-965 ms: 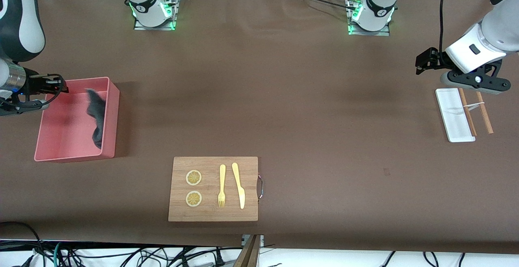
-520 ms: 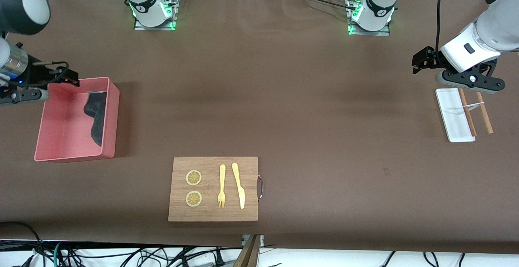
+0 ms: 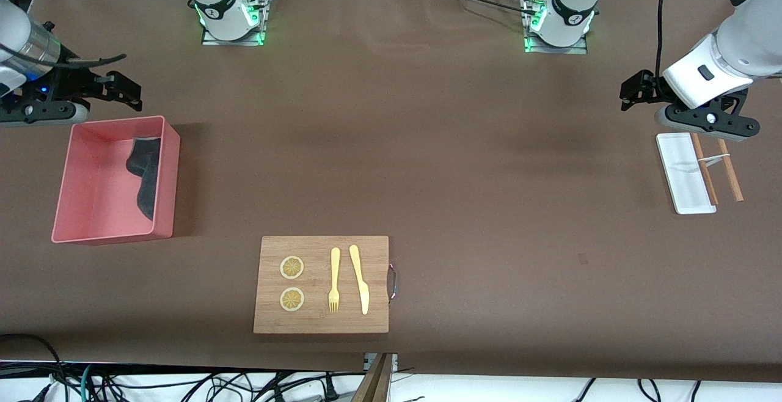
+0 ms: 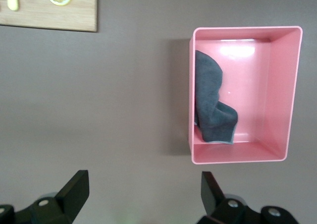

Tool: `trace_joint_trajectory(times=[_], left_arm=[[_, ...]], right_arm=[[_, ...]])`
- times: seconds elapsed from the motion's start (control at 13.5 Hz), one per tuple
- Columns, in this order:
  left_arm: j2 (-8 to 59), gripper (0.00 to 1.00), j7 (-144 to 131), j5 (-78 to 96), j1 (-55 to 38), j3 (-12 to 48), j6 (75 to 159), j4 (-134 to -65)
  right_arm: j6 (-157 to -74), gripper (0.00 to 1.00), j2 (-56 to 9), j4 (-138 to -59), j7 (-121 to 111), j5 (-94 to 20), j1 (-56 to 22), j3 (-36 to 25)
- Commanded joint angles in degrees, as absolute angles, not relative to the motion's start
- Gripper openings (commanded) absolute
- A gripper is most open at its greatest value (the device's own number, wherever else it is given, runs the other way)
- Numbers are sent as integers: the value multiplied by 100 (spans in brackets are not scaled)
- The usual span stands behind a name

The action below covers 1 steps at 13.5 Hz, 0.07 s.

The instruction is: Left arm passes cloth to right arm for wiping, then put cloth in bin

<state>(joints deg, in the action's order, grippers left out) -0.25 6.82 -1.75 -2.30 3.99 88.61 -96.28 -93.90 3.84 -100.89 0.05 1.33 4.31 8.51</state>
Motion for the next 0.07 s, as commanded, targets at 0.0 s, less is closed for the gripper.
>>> trace_joint_trajectory(times=[0.0], left_arm=[[18,100,712,-123,-229,404,8736,-9483]], right_arm=[[-9316,100,466,-10072,79,61,396,835]])
